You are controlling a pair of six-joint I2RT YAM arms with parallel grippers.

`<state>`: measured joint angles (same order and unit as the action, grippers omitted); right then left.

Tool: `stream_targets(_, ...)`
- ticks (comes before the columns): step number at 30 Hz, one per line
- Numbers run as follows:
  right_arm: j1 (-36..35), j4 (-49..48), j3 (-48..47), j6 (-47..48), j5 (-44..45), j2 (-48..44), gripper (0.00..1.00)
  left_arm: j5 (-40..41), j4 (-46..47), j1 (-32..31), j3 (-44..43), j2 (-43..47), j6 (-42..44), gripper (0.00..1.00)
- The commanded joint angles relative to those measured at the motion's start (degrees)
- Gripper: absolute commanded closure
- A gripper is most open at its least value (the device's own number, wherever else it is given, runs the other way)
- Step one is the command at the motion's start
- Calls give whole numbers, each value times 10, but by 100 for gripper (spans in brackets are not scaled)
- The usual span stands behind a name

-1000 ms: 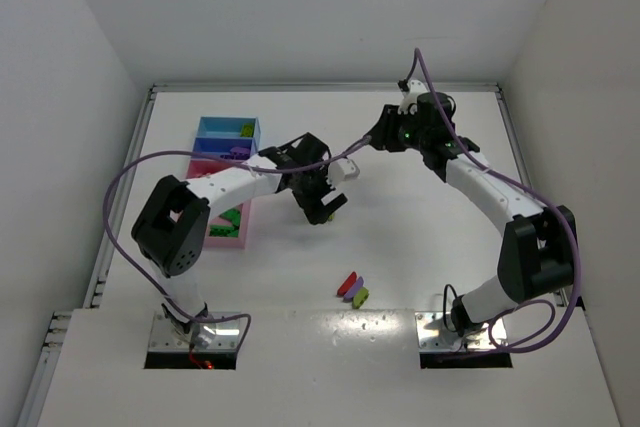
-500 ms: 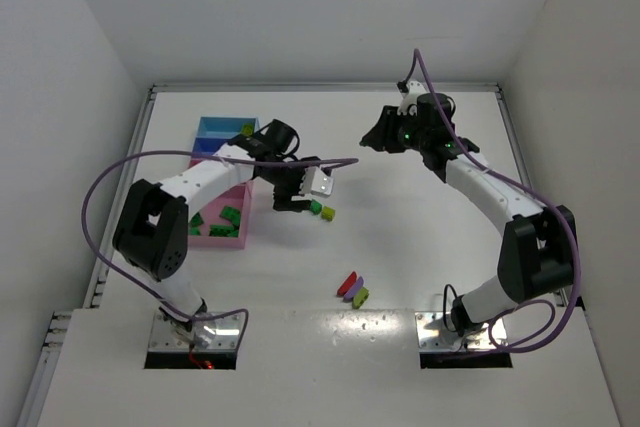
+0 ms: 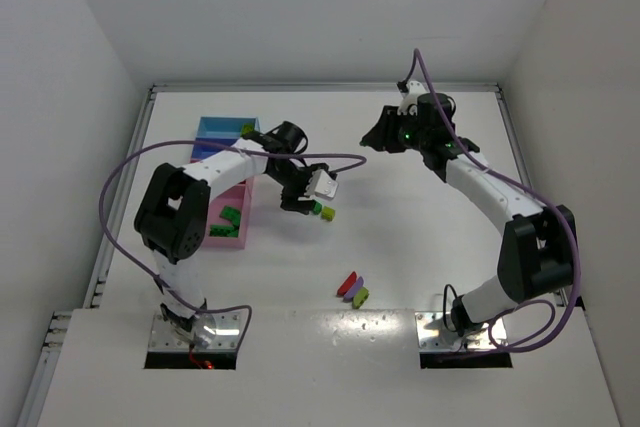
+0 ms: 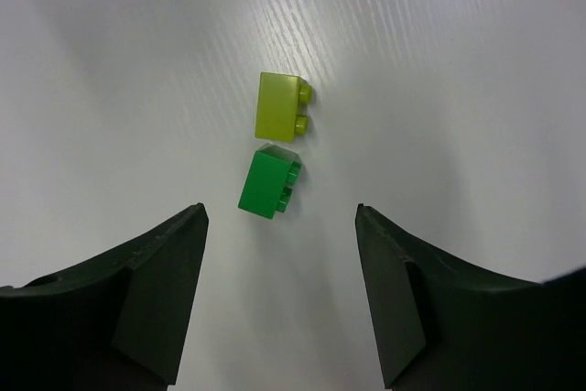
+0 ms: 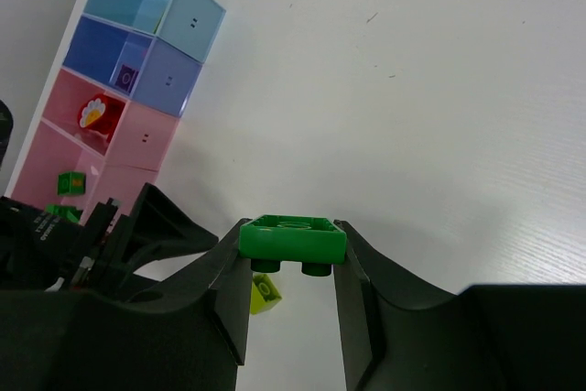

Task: Sort the legos into containers by color

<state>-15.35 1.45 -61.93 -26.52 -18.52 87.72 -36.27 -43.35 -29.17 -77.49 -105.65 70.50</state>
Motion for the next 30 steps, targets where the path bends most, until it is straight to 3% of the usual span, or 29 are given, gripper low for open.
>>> stream_targets(1, 8, -29, -3, 9, -8, 2, 100, -34, -3, 3, -21, -13, 24, 29)
stream_targets(16, 23, -29, -3, 9, -19, 12, 100, -39, 7, -2, -63, -86, 8, 32)
stream_targets(20, 23, -29, -3, 9, -19, 12, 100, -39, 14, -2, -63, -97, 1, 38)
stream_targets(22, 29, -29, -3, 9, -19, 12, 100, -33, 14, -2, -63, -98, -6, 48)
stream_targets(25, 29, -29, -3, 9, -19, 17, 100, -33, 20, -7, -63, -104, -12, 49)
stream_targets(30, 29, -29, -3, 9, -19, 17, 100, -27, 26, -7, -57, -104, -18, 65)
